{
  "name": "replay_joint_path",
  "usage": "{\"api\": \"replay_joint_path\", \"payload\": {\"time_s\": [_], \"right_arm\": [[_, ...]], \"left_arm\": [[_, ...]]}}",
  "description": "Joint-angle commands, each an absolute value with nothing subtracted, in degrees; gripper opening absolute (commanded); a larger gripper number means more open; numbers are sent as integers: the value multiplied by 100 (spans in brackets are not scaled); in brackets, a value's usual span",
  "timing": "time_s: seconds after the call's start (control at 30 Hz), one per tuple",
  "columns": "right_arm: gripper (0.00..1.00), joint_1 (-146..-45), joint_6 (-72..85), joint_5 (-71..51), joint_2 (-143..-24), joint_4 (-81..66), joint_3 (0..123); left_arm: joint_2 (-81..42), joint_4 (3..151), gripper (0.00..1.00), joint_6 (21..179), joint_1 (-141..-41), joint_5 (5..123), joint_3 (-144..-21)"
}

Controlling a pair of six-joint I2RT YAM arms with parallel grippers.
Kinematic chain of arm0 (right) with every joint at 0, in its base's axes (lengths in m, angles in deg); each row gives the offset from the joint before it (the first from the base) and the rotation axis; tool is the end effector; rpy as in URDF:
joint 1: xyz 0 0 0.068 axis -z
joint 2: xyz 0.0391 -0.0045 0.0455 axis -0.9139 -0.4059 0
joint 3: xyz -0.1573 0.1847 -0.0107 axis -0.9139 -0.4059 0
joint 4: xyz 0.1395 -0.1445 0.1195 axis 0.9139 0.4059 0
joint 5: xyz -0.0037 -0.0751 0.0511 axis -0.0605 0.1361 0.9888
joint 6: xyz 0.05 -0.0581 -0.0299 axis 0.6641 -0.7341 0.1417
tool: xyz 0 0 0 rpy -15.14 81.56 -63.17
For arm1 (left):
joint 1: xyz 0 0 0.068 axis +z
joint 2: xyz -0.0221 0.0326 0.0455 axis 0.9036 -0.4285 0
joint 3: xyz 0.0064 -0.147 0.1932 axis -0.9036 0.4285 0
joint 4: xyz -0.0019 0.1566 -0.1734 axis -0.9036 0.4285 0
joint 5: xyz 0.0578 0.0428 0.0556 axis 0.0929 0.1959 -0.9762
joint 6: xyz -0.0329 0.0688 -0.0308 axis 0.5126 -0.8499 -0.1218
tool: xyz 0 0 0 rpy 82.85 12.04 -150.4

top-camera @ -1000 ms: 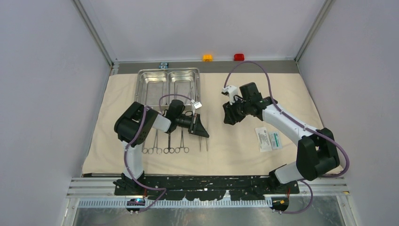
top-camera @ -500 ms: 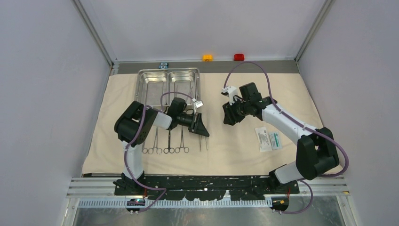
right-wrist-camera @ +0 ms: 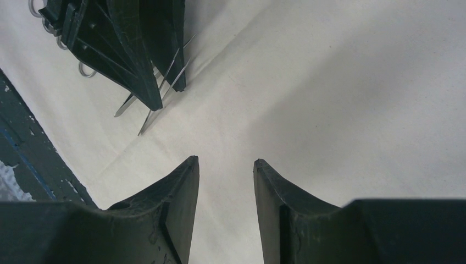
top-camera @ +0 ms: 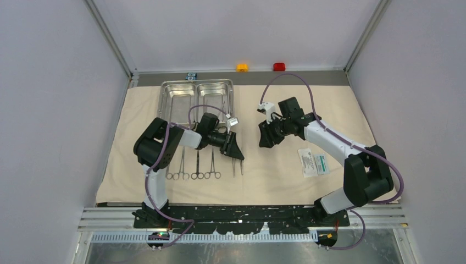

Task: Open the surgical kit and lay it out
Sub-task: Adjust the medical item.

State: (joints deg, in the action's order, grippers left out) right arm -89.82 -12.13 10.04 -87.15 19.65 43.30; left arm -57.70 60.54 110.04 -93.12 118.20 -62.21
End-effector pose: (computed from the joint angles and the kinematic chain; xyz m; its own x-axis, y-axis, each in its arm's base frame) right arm 0.2568 0.1500 0.1885 -0.6114 -0.4646 -0.6405 -0.7421 0.6177 0.2603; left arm 0.2733 -0.2204 0.0911 -0.8533 0.2676 -0.4475 0.5057 0.2155 -0.8354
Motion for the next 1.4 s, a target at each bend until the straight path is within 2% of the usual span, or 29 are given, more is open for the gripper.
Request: {"api": "replay_joint_path", "payload": {"time_s": [0.0,0.07,0.17,0.37,0.47,0.63,0.73,1.07,1.37], "right_arm": [[46,-8963,-1057,1355,-8811,1719,4480],[46,-8974,-986,1430,-8872,1682,4531],[45,-9003,-929,1486,-8967,1669,4586],[44,-9006,-829,1626,-8914,1628,4604],[44,-9012,-707,1860,-8832,1493,4631],[49,-9010,-591,2427,-8822,1299,4740],[50,-9010,-486,2731,-8851,1168,4752],[50,-9011,-335,2688,-8894,928,4768],[46,-9055,-376,2837,-8992,939,4785]], "left_arm": [[-5483,6219,37,10492,-9307,11910,-6392],[-5473,6219,34,10447,-9311,11906,-6405],[-5514,6209,25,10457,-9311,11904,-6463],[-5476,5888,17,10696,-9311,12051,-6494],[-5434,5193,13,11234,-9311,12264,-6421],[-5539,3055,8,13000,-9311,12645,-6245],[-5538,2622,7,13417,-9311,12667,-6219],[-5349,2616,7,13359,-9445,12736,-6077],[-5346,2623,7,13345,-9545,12790,-6048]]}}
